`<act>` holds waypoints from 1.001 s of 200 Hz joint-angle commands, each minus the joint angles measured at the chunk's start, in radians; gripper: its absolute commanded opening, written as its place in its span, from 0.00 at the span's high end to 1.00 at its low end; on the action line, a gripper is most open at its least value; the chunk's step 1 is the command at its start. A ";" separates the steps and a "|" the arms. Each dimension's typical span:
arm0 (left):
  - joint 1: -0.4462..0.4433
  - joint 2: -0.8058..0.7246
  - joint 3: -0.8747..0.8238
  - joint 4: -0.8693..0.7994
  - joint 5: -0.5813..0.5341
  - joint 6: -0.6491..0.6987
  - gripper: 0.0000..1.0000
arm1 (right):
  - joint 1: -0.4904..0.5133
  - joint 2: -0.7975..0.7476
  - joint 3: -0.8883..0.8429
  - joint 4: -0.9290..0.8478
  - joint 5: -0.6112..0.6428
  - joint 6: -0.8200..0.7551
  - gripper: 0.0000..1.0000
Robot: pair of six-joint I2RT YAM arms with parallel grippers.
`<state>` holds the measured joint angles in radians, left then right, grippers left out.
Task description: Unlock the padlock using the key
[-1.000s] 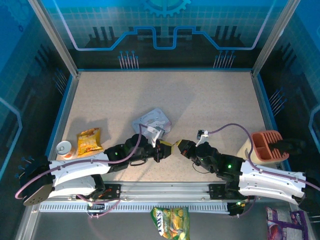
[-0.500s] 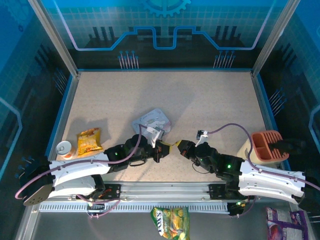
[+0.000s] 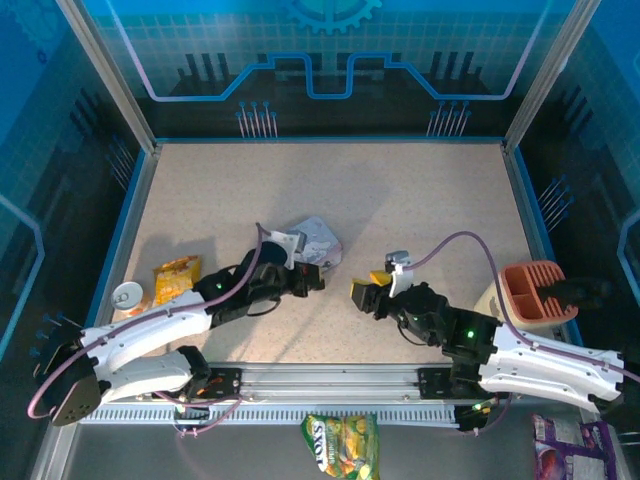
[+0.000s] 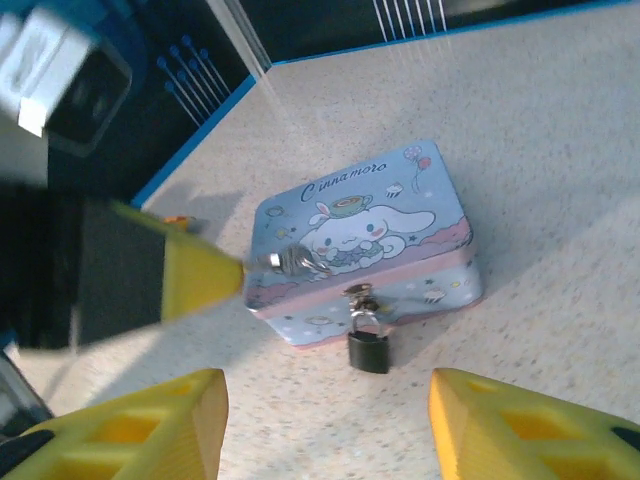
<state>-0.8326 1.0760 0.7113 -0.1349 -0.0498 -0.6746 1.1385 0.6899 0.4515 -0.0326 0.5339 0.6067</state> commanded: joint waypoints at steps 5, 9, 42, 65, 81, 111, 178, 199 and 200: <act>0.028 0.026 0.109 -0.287 0.038 -0.130 1.00 | 0.032 0.038 -0.086 0.191 -0.002 -0.396 0.45; 0.030 0.031 0.123 -0.305 0.036 -0.144 1.00 | 0.041 0.052 -0.095 0.224 0.004 -0.432 0.46; 0.032 0.037 0.166 -0.359 0.088 -0.217 1.00 | 0.112 0.223 -0.232 0.800 0.022 -0.835 0.49; 0.029 0.036 0.175 -0.353 0.146 -0.256 1.00 | 0.112 0.406 -0.234 1.041 -0.005 -1.014 0.58; 0.026 0.030 0.170 -0.333 0.178 -0.285 1.00 | 0.111 0.523 -0.217 1.168 -0.003 -1.071 0.58; 0.022 0.020 0.163 -0.329 0.196 -0.300 1.00 | 0.108 0.723 -0.227 1.456 0.018 -1.127 0.62; 0.020 -0.015 0.149 -0.360 0.182 -0.311 1.00 | 0.088 0.816 -0.186 1.456 0.055 -1.087 0.66; 0.021 -0.014 0.148 -0.359 0.183 -0.313 1.00 | 0.070 0.801 -0.192 1.456 0.050 -1.084 0.68; 0.021 -0.014 0.148 -0.359 0.183 -0.313 1.00 | 0.069 0.800 -0.191 1.456 0.049 -1.083 0.68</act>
<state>-0.8089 1.0786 0.8505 -0.4667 0.1143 -0.9707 1.2316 1.5082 0.2489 1.3411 0.5613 -0.4728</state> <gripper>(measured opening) 0.052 0.328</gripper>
